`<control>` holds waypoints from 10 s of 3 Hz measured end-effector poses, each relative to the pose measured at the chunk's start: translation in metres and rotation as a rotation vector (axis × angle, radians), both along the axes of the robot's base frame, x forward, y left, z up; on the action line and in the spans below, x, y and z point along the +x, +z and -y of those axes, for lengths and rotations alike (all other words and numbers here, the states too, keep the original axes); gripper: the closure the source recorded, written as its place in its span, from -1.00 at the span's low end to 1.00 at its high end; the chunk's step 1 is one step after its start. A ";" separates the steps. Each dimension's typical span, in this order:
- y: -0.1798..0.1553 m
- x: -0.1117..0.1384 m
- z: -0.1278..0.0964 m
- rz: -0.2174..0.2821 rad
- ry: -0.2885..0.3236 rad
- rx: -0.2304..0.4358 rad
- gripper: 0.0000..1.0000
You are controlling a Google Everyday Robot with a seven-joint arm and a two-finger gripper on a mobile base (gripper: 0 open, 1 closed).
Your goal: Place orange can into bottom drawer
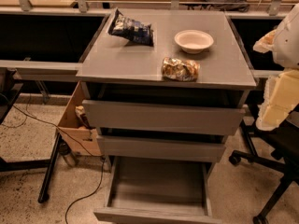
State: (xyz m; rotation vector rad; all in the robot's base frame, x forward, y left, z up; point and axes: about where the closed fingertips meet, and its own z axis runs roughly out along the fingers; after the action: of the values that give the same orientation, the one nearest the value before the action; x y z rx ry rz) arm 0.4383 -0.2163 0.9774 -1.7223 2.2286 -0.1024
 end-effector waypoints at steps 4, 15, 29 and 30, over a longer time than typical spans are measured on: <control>0.002 0.042 -0.067 0.075 0.087 0.141 -1.00; -0.136 0.258 -0.116 0.012 -0.003 -0.016 -0.71; -0.360 0.063 0.037 -0.348 -0.235 0.164 1.00; -0.384 0.043 0.014 -0.350 -0.135 0.149 1.00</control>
Offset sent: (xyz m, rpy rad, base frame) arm -0.0035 0.0229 0.0119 0.0205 -0.0393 0.0341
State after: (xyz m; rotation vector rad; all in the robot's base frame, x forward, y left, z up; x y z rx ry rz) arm 0.4813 -0.2300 0.5934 -1.6086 2.5229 0.3527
